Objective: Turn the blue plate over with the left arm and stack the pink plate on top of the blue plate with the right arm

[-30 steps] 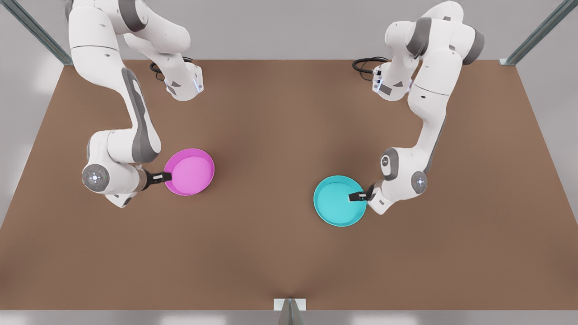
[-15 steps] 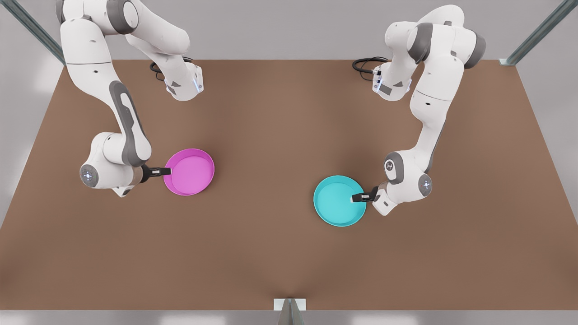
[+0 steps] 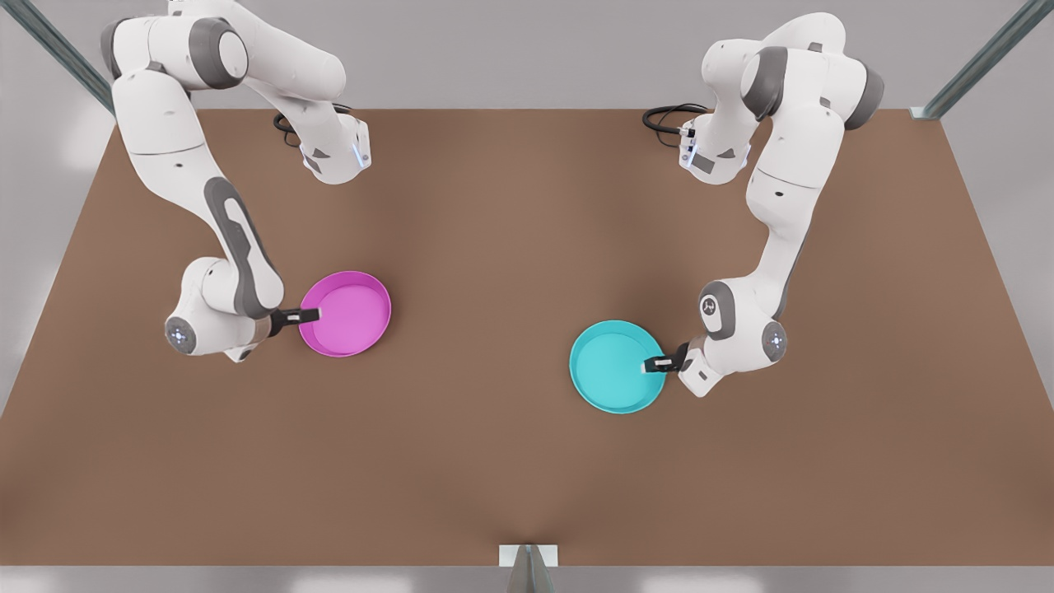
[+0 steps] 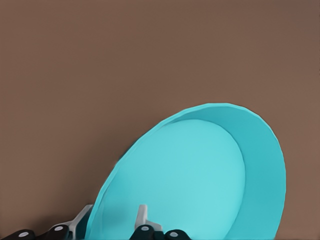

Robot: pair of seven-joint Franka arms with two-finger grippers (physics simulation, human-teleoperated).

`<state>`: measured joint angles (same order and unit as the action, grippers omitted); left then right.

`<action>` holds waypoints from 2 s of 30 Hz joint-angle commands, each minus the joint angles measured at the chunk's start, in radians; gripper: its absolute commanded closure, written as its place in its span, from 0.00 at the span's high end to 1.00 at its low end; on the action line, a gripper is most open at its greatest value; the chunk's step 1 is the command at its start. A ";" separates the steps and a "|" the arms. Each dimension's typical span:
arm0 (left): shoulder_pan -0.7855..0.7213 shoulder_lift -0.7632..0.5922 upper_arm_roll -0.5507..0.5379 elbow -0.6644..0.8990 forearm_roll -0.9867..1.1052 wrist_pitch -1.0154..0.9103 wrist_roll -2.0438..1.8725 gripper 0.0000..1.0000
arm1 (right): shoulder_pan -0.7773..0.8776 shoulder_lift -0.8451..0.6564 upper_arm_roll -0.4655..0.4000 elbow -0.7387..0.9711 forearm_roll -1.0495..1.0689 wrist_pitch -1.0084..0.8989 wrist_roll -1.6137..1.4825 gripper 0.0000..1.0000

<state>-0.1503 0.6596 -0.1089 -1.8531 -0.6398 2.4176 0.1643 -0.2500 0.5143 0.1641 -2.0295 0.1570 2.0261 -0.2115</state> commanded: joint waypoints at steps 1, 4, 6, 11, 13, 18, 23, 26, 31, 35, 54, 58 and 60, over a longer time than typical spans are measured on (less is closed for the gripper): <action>0.000 -0.001 0.000 0.000 0.002 0.000 0.001 0.52 | 0.000 0.003 0.000 0.000 0.001 0.003 0.000 1.00; 0.000 0.003 0.000 0.000 0.002 0.000 -0.003 0.50 | 0.000 0.021 0.002 0.000 0.001 0.011 0.000 1.00; 0.000 0.003 0.000 0.000 0.002 0.000 0.000 0.45 | 0.000 0.021 0.002 0.000 0.001 0.011 -0.012 1.00; 0.000 0.005 0.000 -0.002 0.006 -0.002 0.007 0.33 | 0.000 0.023 0.002 0.000 0.001 0.010 -0.012 0.74; 0.000 0.006 0.000 0.000 0.006 -0.002 0.009 0.30 | 0.002 0.023 0.002 0.000 0.001 0.010 -0.012 0.62; 0.000 0.008 0.002 0.000 0.006 -0.002 0.009 0.28 | 0.000 0.023 0.005 0.000 0.003 0.008 -0.014 0.53; 0.000 0.008 0.002 0.000 0.006 -0.002 0.009 0.25 | -0.002 0.024 0.005 0.000 0.003 0.008 -0.020 0.53; 0.000 0.008 0.000 0.000 0.006 -0.002 0.009 0.25 | -0.002 0.024 0.005 0.000 0.007 0.006 -0.023 0.50; 0.000 0.006 0.002 -0.002 0.006 -0.002 0.009 0.23 | -0.003 0.026 0.006 0.002 0.009 0.006 -0.029 0.42; -0.002 0.002 0.002 -0.002 0.006 -0.011 0.008 0.22 | -0.002 0.026 0.005 0.003 0.009 0.003 -0.028 0.36; -0.003 -0.046 0.054 0.003 0.152 -0.037 -0.003 0.21 | 0.009 0.026 0.005 0.054 0.007 -0.064 -0.029 0.21; -0.003 -0.094 0.090 0.003 0.235 -0.103 -0.005 0.21 | 0.011 0.024 0.006 0.140 0.007 -0.161 -0.035 0.21; -0.005 -0.124 0.104 0.005 0.255 -0.141 -0.005 0.21 | 0.011 0.024 0.006 0.184 0.007 -0.202 -0.042 0.21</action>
<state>-0.1550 0.5307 -0.0044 -1.8361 -0.2551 2.2619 0.1274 -0.2393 0.5369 0.1700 -1.8336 0.1708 1.8134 -0.2591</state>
